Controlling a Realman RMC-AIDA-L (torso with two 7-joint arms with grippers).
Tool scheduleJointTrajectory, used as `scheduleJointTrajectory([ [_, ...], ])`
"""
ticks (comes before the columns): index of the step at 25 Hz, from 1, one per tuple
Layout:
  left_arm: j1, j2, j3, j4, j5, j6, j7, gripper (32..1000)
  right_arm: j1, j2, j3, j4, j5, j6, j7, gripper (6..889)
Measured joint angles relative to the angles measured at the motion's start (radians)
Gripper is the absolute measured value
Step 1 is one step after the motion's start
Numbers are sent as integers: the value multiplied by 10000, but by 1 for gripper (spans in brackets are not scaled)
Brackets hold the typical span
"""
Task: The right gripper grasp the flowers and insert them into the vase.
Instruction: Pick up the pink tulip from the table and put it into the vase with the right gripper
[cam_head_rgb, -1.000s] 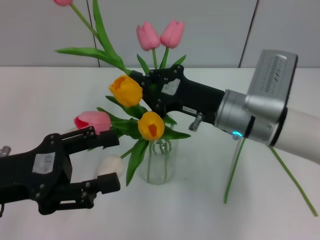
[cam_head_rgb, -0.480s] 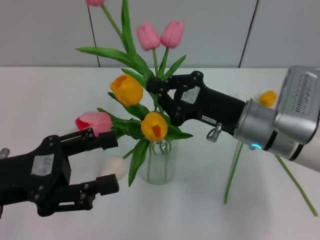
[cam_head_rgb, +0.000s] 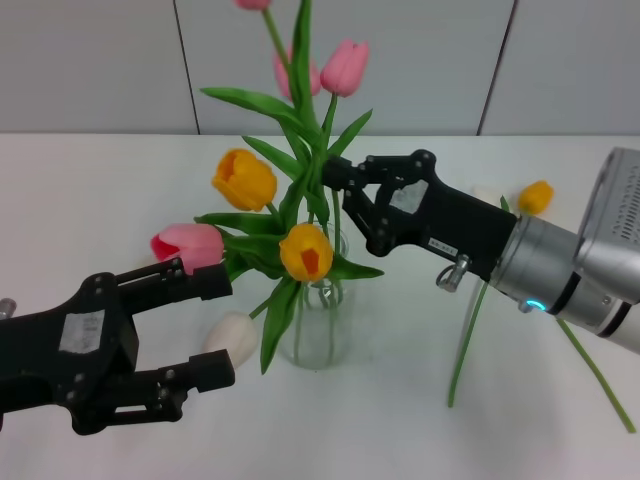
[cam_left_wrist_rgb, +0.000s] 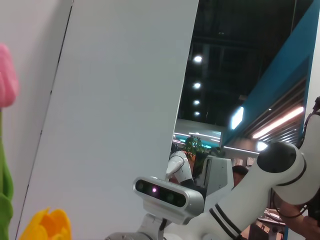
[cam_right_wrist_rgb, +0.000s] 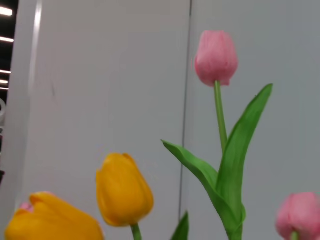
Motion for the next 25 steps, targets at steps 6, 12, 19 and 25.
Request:
scheduleJointTrajectory([
  [6, 0, 0, 0, 0, 0, 0, 1, 834, -236, 0, 26, -80, -14, 69, -6, 42],
  [12, 0, 0, 0, 0, -5, 0, 12, 834, -418, 0, -6, -80, -42, 298, -9, 50],
  [19, 0, 0, 1, 0, -13, 0, 15, 835, -482, 0, -71, -53, -79, 549, 68, 59],
  [25, 0, 0, 1, 0, -20, 0, 15, 835, -615, 0, -71, -80, -92, 506, 28, 66],
])
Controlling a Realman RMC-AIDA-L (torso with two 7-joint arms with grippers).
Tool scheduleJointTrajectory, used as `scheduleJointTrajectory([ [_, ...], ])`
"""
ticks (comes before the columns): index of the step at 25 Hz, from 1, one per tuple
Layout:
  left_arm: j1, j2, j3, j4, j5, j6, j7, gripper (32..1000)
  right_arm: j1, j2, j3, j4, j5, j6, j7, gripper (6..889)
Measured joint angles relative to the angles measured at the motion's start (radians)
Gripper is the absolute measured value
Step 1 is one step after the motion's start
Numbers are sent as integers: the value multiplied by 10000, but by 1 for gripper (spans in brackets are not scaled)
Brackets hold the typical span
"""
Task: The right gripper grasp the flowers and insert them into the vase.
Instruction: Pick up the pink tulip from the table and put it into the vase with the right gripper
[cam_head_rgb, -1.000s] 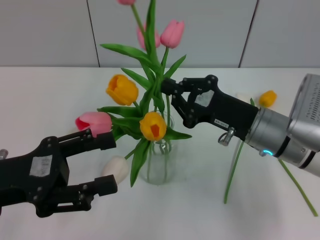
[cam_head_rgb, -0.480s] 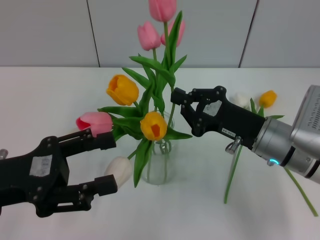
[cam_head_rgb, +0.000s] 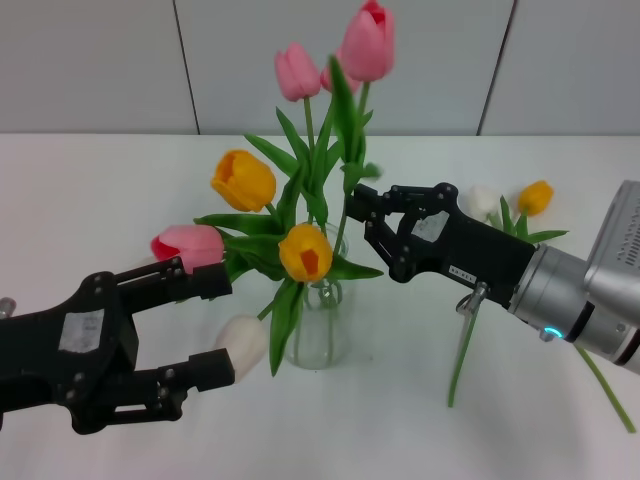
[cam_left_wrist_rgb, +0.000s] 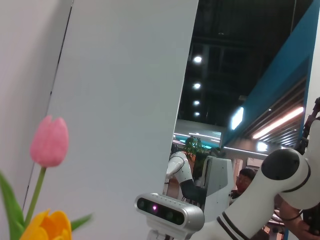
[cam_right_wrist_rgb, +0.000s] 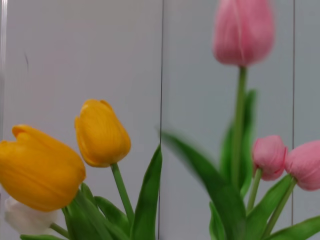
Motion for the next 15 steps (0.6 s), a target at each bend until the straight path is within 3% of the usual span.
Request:
scheduleJointTrajectory([
  [2, 0, 0, 0, 0, -1, 0, 1, 834, -20, 0, -8, 0, -2, -10, -21, 69],
  [15, 20, 0, 0, 0, -5, 0, 0, 835, -144, -16, -10, -170, -3, -111, -23, 341],
])
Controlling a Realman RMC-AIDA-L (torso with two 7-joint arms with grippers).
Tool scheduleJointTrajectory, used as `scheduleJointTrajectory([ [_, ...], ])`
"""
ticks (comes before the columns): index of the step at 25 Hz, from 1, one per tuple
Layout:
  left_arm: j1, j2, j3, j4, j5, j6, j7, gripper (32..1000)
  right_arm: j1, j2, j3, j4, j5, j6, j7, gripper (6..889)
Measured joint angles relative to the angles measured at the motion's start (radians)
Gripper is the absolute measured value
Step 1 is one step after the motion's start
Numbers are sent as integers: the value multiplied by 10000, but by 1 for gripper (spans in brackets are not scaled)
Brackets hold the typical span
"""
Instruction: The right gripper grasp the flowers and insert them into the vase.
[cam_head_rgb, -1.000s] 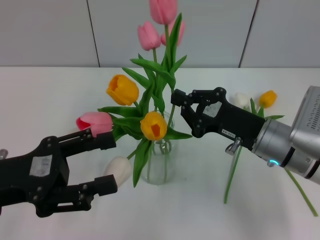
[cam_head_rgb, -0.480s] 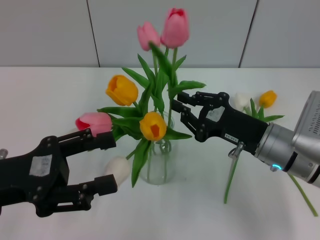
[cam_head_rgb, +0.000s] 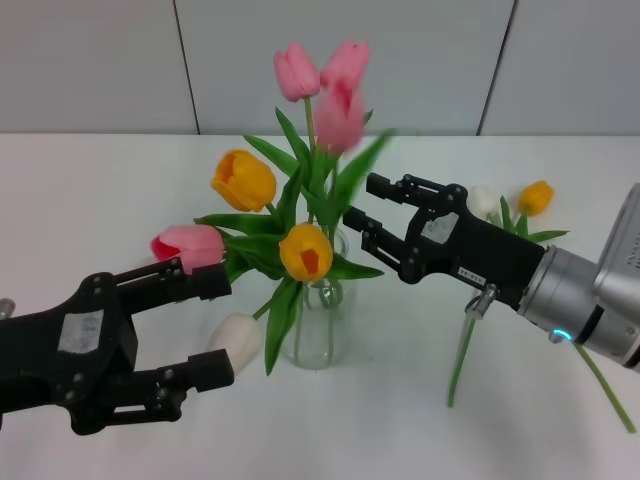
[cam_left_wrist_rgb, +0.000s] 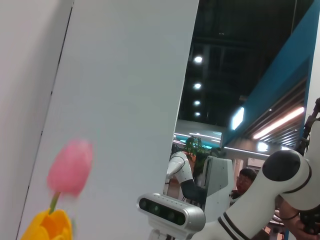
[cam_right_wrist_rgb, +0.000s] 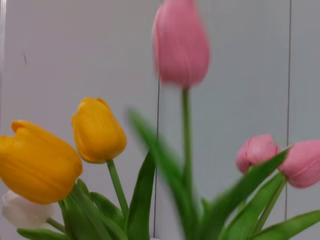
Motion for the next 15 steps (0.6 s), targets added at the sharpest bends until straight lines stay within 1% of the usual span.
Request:
scheduleJointTrajectory([
  [3, 8, 8, 0, 0, -2, 0, 0, 835, -72, -1, 23, -25, 0, -11, 0, 439],
  [11, 26, 20, 0, 0, 13, 13, 0, 834, -279, -39, 77, -162, 62, -618, 100, 513],
  [13, 57, 29, 0, 0, 10, 15, 0, 834, -345, -45, 70, -335, 67, -796, 276, 531],
  [15, 74, 32, 0, 0, -2, 16, 0, 834, -449, -53, 61, -611, 69, -1041, 585, 550],
])
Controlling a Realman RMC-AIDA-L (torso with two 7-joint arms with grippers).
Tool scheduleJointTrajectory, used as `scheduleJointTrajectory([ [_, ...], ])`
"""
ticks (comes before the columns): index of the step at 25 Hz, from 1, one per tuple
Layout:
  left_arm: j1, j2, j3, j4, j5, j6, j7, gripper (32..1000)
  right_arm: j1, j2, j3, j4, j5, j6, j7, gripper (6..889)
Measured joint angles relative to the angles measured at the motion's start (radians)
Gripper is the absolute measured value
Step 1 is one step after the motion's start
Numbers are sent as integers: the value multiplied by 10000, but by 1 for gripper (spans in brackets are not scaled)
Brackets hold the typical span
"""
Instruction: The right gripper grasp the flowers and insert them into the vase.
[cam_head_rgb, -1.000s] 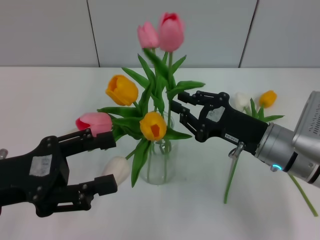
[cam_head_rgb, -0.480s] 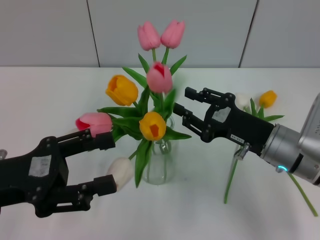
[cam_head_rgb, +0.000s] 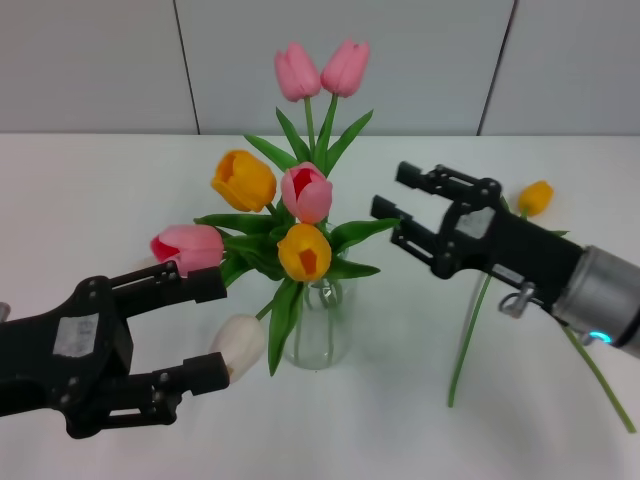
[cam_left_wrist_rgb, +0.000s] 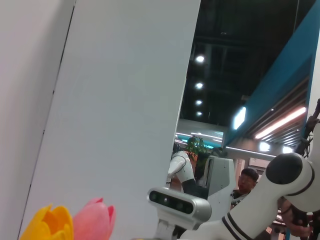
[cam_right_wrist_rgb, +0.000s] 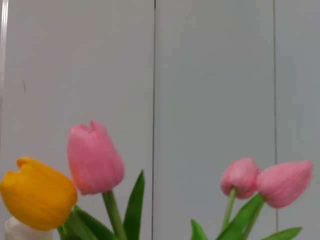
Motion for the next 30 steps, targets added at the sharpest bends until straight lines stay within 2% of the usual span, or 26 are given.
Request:
scheduleJointTrajectory([
  [7, 72, 51, 0, 1, -12, 17, 0, 835, -665, -17, 65, -1042, 178, -1253, 1072, 614],
  [13, 165, 107, 0, 12, -69, 28, -4, 835, -1309, -60, 50, -2025, 759, -2538, 2291, 802],
  [17, 166, 112, 0, 41, -81, 39, -39, 835, -1545, -82, -167, -2883, 661, -3440, 3315, 820],
  [20, 175, 119, 0, 57, -81, 46, -59, 834, -1617, -120, -778, -3660, 474, -4260, 4175, 834],
  [22, 181, 128, 0, 65, -64, 47, -74, 834, -1626, -225, -1425, -4122, 325, -4786, 4646, 842],
  [25, 181, 147, 25, 78, -27, 57, -89, 836, -1581, -454, -2289, -4478, 227, -5502, 5084, 847],
  [28, 181, 230, 182, 84, 60, 62, -102, 838, -1475, -694, -3132, -4521, 211, -5825, 5386, 847],
  [30, 172, 262, 295, 124, 212, 63, -125, 838, -1426, -739, -3620, -4532, 203, -5819, 5494, 847],
])
